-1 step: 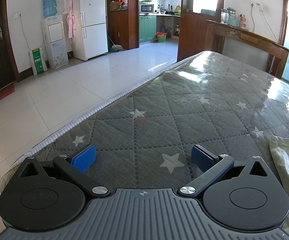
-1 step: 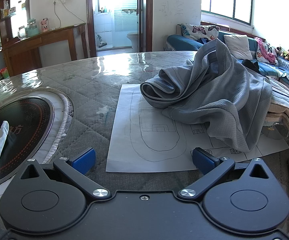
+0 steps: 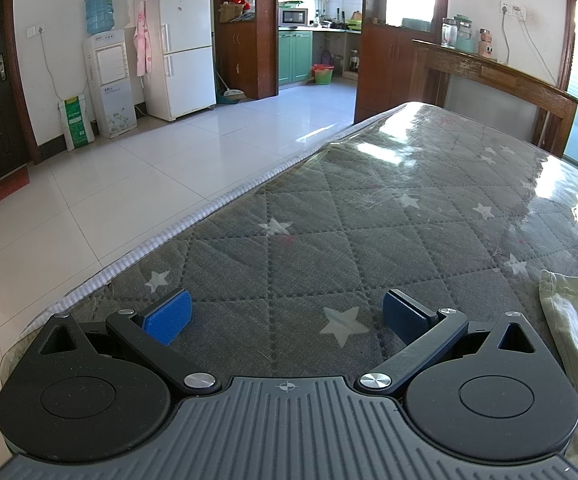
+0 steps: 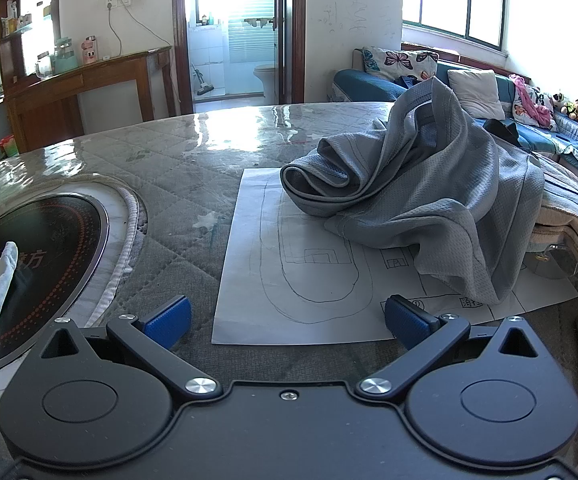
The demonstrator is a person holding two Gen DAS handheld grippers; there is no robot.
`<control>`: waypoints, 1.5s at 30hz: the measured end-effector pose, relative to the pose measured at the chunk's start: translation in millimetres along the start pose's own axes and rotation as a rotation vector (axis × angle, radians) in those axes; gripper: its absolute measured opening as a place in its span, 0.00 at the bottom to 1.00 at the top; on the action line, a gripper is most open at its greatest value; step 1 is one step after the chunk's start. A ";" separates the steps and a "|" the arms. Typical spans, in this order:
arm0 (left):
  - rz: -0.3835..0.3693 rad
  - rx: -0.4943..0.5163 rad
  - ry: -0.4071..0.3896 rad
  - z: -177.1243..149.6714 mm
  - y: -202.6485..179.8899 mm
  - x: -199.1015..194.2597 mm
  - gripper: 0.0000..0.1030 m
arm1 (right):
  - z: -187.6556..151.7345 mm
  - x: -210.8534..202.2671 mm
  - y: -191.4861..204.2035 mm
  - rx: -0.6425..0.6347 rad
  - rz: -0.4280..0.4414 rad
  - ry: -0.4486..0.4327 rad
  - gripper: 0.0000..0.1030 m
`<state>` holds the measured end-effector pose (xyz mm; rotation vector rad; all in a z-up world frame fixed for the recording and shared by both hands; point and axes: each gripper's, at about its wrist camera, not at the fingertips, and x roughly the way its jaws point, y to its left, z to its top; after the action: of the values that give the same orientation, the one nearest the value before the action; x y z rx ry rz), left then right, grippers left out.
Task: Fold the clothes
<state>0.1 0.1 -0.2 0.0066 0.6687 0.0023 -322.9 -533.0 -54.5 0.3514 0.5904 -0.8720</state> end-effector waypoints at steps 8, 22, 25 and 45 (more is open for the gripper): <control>0.000 0.000 0.000 -0.9 1.0 2.0 1.00 | 0.1 0.1 -0.1 0.000 0.000 0.001 1.00; 0.000 0.001 0.000 -1.6 2.1 3.5 1.00 | 0.1 1.0 0.5 -0.002 -0.001 0.003 1.00; 0.000 0.000 0.000 -1.8 2.6 4.1 1.00 | -0.1 0.8 0.6 -0.002 -0.001 0.004 1.00; 0.001 0.004 0.008 -1.3 7.6 12.7 1.00 | -8.9 -15.6 14.0 -0.006 0.020 0.021 1.00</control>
<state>9.3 7.7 -9.0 0.0111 0.6766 0.0021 -322.6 -510.5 -51.2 0.3609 0.6077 -0.8480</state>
